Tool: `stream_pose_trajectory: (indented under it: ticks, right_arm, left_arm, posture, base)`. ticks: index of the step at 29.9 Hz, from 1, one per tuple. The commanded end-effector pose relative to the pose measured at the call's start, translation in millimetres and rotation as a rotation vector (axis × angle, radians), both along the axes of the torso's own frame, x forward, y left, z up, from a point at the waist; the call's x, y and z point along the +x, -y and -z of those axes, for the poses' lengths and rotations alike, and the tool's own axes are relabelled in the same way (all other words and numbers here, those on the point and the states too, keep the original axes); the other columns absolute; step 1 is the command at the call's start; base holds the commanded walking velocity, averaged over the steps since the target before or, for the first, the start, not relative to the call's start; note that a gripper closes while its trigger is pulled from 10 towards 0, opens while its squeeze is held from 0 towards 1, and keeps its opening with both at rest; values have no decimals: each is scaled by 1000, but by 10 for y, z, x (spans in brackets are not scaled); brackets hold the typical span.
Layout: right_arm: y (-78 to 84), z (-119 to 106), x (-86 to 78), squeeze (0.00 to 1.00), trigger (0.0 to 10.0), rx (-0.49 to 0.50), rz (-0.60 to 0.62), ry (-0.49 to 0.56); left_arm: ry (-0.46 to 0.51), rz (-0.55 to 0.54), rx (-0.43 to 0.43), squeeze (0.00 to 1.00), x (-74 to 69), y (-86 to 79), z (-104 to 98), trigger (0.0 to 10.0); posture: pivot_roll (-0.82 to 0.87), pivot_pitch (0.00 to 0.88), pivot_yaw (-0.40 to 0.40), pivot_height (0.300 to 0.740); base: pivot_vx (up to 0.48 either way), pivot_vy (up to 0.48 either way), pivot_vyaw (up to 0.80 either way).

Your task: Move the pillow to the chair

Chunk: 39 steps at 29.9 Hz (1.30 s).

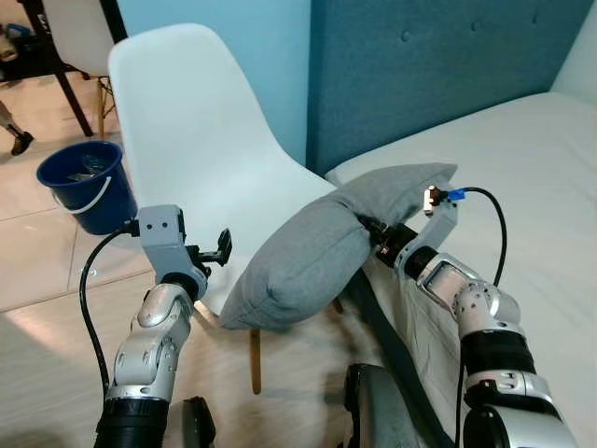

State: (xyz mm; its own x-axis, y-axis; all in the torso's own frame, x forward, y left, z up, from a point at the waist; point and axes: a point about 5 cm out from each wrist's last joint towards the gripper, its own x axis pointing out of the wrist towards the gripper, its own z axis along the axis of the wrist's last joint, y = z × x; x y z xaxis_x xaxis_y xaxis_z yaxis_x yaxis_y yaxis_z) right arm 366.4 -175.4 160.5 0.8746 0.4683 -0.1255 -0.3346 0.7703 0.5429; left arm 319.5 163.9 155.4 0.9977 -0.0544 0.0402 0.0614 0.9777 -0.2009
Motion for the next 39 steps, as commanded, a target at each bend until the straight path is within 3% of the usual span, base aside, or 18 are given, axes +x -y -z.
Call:
stream_pose_trajectory:
  ticks: [1, 5, 11, 13, 16, 22, 25, 30, 39]
  right_arm:
    - [-102, 231, -32, 0, 10000, -62, -36, -111]
    - [-150, 302, -27, 0, 10000, -34, -36, -145]
    - [-207, 638, -52, 0, 10000, -183, -6, -333]
    - [-223, 646, -28, 0, 10000, -182, 11, -336]
    - [-268, 578, 39, 0, 10000, -148, 33, -300]
    - [-391, 199, 284, 0, 10000, -76, 148, -164]
    - [-405, 155, 307, 0, 10000, -64, 165, -154]
    - [-569, -68, 397, 0, 10000, -11, 156, -108]
    - [-621, -65, 410, 0, 10000, -65, 171, -114]
  left_arm:
    - [-26, -22, 12, 0, -45, -73, 32, 10000]
    - [-42, -31, 16, 0, -120, -107, 53, 10000]
    - [-46, -31, 28, 0, -167, -137, 2, 10000]
    - [-45, -34, 33, 0, -168, -157, -24, 10000]
    - [-40, -41, 41, 0, -179, -191, -70, 10000]
    - [-17, -59, 66, 0, -179, -268, -214, 10000]
    - [-10, -62, 70, 0, -181, -279, -237, 10000]
    - [60, -85, 120, 0, -146, -385, -486, 10000]
    - [107, -107, 139, 0, -74, -452, -679, 10000]
  posture:
    - [-23, 189, 0, 492]
    - [-13, 233, -1, 477]
    - [16, 282, -5, 452]
    - [23, 290, -5, 447]
    - [40, 301, -4, 443]
    - [67, 314, -12, 443]
    - [67, 314, -12, 443]
    - [78, 309, -15, 443]
    - [88, 299, -13, 443]
  base:
    - [0, 0, 0]
    - [0, 0, 0]
    - [0, 0, 0]
    - [0, 0, 0]
    - [0, 0, 0]
    - [0, 0, 0]
    - [0, 0, 0]
    - [0, 0, 0]
    - [0, 0, 0]
